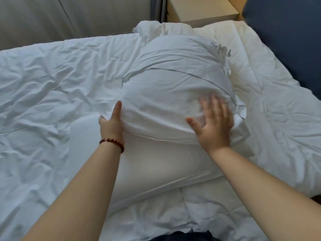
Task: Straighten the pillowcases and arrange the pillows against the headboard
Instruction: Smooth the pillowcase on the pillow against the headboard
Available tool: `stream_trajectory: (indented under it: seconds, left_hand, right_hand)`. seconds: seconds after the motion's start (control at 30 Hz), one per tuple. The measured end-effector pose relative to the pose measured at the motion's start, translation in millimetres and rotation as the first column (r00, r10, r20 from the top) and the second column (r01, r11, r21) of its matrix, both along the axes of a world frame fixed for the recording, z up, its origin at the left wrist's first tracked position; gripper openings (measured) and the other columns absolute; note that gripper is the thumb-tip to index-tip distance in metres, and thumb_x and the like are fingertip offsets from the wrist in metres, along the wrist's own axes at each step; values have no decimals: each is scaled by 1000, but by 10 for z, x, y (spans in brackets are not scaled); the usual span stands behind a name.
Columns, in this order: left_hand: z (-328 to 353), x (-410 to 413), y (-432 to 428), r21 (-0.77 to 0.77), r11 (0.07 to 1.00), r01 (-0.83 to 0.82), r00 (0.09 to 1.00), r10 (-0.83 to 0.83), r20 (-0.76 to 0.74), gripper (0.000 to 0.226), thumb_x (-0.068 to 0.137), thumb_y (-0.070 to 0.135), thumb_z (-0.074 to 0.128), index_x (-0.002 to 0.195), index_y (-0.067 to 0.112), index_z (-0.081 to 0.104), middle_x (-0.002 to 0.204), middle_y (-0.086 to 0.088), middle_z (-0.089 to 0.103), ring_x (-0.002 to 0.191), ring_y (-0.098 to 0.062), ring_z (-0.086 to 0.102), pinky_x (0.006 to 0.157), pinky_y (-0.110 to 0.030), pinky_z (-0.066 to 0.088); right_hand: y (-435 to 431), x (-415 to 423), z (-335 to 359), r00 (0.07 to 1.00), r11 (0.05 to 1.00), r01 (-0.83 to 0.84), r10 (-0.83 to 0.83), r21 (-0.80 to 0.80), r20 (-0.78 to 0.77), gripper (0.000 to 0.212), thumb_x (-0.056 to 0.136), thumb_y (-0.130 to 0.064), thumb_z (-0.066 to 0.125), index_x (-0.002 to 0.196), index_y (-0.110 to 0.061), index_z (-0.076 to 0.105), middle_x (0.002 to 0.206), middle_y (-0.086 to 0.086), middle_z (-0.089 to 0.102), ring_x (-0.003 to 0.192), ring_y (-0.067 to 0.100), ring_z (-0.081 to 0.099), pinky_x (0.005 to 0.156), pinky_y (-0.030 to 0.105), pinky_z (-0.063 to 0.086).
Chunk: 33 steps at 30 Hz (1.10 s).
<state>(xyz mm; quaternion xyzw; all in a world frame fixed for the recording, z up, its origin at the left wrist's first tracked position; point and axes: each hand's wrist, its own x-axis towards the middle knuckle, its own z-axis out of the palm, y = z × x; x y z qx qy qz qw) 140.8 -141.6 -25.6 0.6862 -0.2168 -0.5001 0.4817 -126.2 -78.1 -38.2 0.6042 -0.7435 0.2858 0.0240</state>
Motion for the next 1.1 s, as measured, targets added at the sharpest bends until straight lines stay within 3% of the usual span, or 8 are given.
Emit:
stream_trajectory:
  seconds: [0.1,0.2,0.33,0.5,0.6,0.7,0.83,1.1]
  left_hand:
    - [92,138,-257,79,949,305,930,-315,188,95,57,77,70,124,12,58,123,-1,64,113,-20,60,107,-40,44]
    - [196,80,-452,175,836,520,853,-518,-57,89,50,85,69,119,27,66,118,6,70,114,-16,63,110,-38,41]
    - [253,-229,-551,158,751,641,761,-593,-263,81,68,77,65,133,30,58,119,7,70,111,-16,64,106,-39,45]
    - [302,-439,-434,171,784,596,788,-533,-308,80,71,76,63,133,26,55,117,6,67,103,-17,64,73,-35,57]
    - [302,-496,-329,140,868,477,876,-457,-155,76,61,74,72,117,24,66,103,3,75,97,-20,70,85,-39,56]
    - [322,-608,-165,55,948,313,950,-313,-10,63,68,67,73,109,18,70,93,2,73,90,-21,69,78,-38,56]
    - [415,-910,103,-36,960,278,960,-278,-14,57,70,62,75,108,20,70,97,2,75,91,-19,71,88,-44,57]
    - [662,-2123,810,-121,940,319,948,-317,38,53,80,58,67,116,20,68,104,4,74,93,-11,69,83,-30,56]
  right_hand:
    - [-118,-143,138,929,918,338,-361,209,85,99,74,-89,30,153,-29,25,160,17,18,147,41,14,115,56,11]
    - [-222,-292,138,671,803,281,-555,525,491,111,67,-90,40,154,-37,-3,161,17,15,145,39,22,118,51,17]
    - [-268,-287,71,496,834,193,-538,517,681,127,51,-94,48,151,-42,-10,159,6,27,139,33,36,117,45,27]
    - [-387,-352,114,257,850,118,-526,514,811,164,19,-88,72,150,-41,-16,162,-8,14,142,23,31,115,49,32]
    - [-371,-353,149,167,894,156,-443,420,881,152,23,-74,85,153,-33,16,148,-2,42,127,23,51,104,49,46]
    - [-291,-426,229,148,913,228,-376,338,915,113,36,-58,88,136,-21,50,119,-2,65,103,19,66,92,44,56]
    - [-91,-746,351,226,935,274,-290,225,930,80,52,-49,88,121,-18,63,108,-2,71,95,14,70,89,39,57]
    - [465,-1953,553,283,954,260,-221,147,933,72,54,-53,87,117,-25,66,107,-5,72,97,16,70,91,42,56]
